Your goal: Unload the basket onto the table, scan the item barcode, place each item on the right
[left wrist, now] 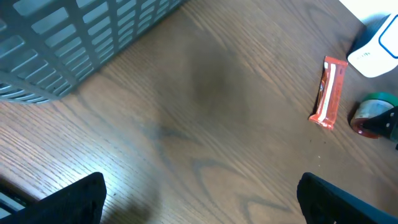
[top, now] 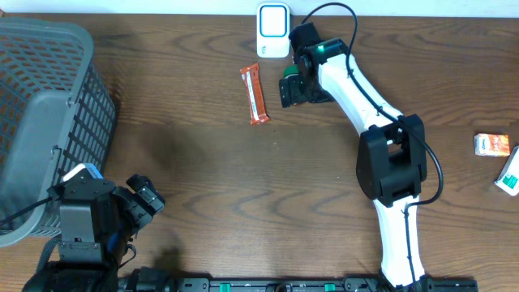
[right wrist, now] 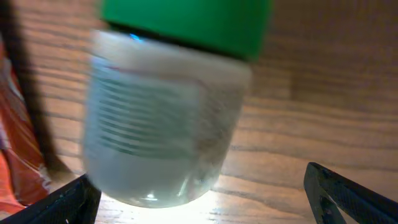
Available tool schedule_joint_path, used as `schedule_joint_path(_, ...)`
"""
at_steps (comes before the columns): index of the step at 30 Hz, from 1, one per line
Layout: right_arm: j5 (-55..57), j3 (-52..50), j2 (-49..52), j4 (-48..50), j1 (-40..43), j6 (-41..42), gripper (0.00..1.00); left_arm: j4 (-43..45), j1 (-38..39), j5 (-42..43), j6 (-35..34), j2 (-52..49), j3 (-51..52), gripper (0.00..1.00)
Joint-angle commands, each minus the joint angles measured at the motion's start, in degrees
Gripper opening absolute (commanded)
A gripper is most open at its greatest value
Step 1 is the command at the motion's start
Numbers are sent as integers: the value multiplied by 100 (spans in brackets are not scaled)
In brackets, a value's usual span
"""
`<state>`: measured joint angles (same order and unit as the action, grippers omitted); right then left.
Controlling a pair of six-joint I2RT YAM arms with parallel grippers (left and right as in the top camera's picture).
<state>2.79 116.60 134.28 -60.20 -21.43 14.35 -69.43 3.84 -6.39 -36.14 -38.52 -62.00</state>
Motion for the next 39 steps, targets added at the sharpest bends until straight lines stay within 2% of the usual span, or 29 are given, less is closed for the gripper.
schedule_joint_path(1, 85, 190, 22, 151, 39, -221, 99, -20, -24, -72, 52, 4, -76, 98)
schedule_joint_path(6, 83, 188, 44, 516, 39, 247, 99, -20, -24, -74, 55, 4, -76, 98)
schedule_joint_path(16, 315, 179, 57, 496, 24, 2789, 97, -20, -24, -72, 52, 4, -76, 98)
schedule_joint_path(26, 330, 179, 487, 942, -192, 3040, 96, -20, -24, -74, 55, 4, -76, 98)
schedule_joint_path(29, 337, 179, 570, 925, -140, 3040, 88, -20, -24, -72, 55, 4, -76, 98)
schedule_joint_path(35, 339, 179, 568, 944, -24, 3036, 58, -20, -24, -74, 55, 4, -76, 98)
schedule_joint_path(39, 339, 179, 568, 946, 85, 2844, 54, -20, -24, -72, 55, 4, -76, 97)
